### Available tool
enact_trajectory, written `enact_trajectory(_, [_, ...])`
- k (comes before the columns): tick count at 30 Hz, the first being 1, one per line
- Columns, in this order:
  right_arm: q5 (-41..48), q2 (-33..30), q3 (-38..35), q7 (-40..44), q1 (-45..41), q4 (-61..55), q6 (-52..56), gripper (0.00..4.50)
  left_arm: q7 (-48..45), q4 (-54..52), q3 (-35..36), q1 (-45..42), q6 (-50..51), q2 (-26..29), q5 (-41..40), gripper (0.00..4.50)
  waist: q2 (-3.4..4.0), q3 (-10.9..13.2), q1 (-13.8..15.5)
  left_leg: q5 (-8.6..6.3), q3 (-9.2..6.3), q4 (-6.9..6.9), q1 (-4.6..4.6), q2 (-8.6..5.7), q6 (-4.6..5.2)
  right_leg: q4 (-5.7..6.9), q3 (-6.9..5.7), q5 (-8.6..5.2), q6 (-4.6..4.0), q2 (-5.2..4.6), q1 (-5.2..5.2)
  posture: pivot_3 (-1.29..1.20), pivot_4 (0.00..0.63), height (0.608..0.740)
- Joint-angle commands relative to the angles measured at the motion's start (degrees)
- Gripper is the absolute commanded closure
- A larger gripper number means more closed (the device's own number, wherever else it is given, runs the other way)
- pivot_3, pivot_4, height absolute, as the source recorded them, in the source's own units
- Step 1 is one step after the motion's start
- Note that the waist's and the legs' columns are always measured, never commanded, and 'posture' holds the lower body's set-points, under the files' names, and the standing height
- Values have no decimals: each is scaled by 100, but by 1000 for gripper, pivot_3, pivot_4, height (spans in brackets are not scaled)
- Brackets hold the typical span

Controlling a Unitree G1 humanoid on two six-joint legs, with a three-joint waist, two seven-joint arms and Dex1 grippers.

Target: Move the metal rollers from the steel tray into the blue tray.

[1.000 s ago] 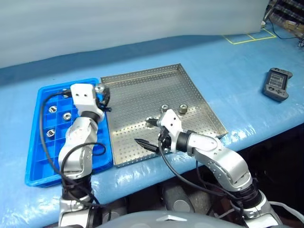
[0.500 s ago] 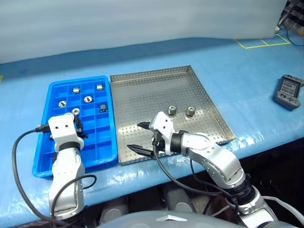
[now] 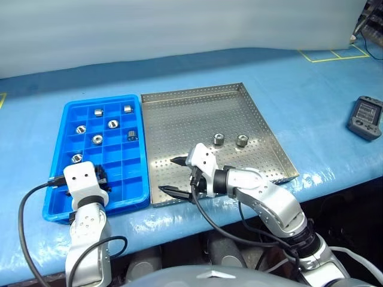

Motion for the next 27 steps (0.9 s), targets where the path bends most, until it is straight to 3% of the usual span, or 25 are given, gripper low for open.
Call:
enact_trajectory(1, [29, -9, -113, 1, -65, -149, -70, 0, -63, -219, 39, -260, -83, 142, 49, 312, -1, 0, 0, 0, 0, 0, 0, 0, 0, 0, -1, 0, 0, 0, 0, -23, 150, 740])
enact_trajectory(2, [23, -21, -138, -15, -56, -152, -69, 0, -82, -197, 69, -364, -111, 196, 46, 41, -1, 1, 2, 0, 0, 0, 0, 0, 0, 0, -1, 0, 0, 0, 0, -25, 150, 740])
enact_trajectory(11, [-61, -258, -551, -313, 221, -253, -25, 0, -956, 382, 47, -1647, -348, 806, -559, 41, -1, 1, -6, -1, 3, 0, -1, -1, -1, -2, -1, 1, 0, -2, 1, -74, 150, 740])
enact_trajectory(19, [-252, -217, -938, -926, 654, -462, -7, 0, -2497, 1324, -1017, -2547, -247, 1261, -1236, 41, -2, 1, -134, -2, 5, 0, -4, -1, 0, -3, 2, 0, 0, -1, 0, -183, 150, 740])
enact_trajectory(27, [-253, -220, -1128, -1245, 1031, -776, 110, 0, -3671, 2238, -2120, -3251, 191, 1880, -1378, 41, 0, 2, -520, -2, 9, -1, -2, 0, 2, -1, 9, 0, 1, 3, -2, -252, 150, 740])
